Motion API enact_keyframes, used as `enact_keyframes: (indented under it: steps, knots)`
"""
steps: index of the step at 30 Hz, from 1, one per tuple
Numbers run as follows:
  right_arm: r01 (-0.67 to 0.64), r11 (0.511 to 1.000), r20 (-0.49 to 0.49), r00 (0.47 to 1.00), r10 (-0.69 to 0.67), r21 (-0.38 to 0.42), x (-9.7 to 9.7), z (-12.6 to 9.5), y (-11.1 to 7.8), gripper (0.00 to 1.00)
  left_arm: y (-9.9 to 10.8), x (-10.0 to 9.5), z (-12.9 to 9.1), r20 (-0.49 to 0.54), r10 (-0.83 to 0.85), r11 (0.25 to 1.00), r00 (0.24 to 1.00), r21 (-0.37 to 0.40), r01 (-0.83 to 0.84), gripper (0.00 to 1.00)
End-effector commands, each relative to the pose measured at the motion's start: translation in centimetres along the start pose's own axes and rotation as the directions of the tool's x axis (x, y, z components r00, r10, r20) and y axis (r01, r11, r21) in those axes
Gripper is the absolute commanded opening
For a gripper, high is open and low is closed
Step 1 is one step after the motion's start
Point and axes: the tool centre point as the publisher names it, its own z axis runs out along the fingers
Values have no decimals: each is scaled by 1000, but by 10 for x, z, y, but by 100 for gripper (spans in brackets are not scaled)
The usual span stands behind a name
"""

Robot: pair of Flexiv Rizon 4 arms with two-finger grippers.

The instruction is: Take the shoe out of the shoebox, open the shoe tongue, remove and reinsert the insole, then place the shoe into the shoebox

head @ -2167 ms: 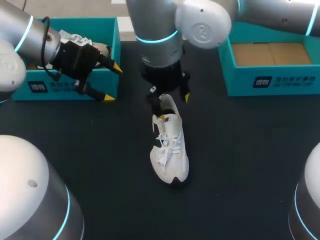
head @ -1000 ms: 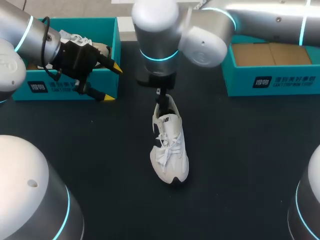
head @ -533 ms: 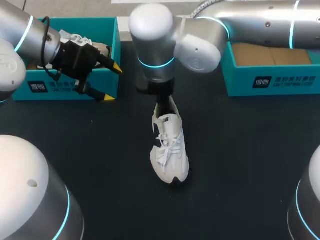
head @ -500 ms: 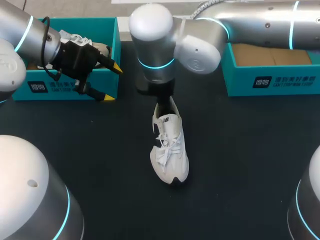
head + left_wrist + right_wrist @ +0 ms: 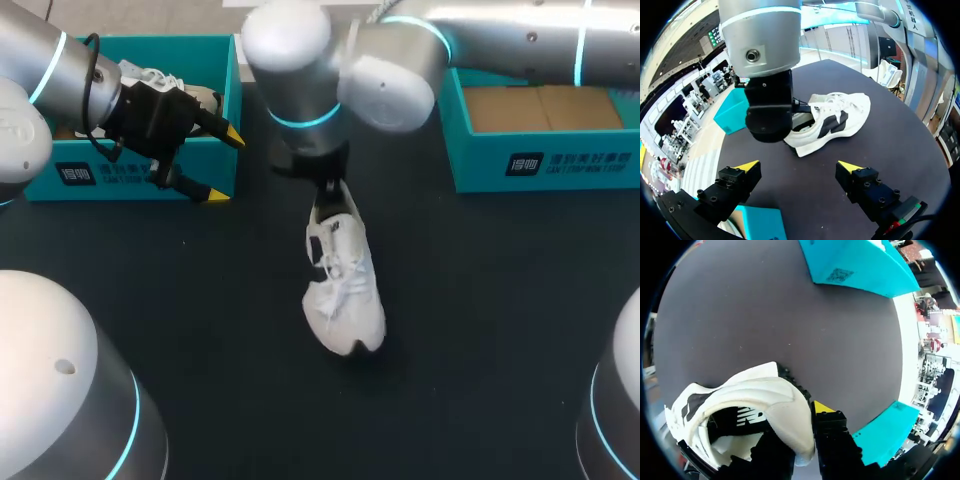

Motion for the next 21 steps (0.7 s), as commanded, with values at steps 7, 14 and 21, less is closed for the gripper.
enact_keyframes:
  steps: [7, 14, 21]
  knots:
    - [39, 998, -13, 999, -40, -55, -38, -116, -35, 0, 0, 0, 0, -1, 0, 1000, 1000, -2, 0, 100]
    - [37, 990, 82, 996, -26, -137, -78, -166, -57, 0, 0, 0, 0, -1, 0, 1000, 1000, -2, 0, 100]
    - [1, 995, 126, 992, 12, -104, -85, -173, -59, 0, 0, 0, 0, -1, 0, 1000, 1000, -2, 0, 100]
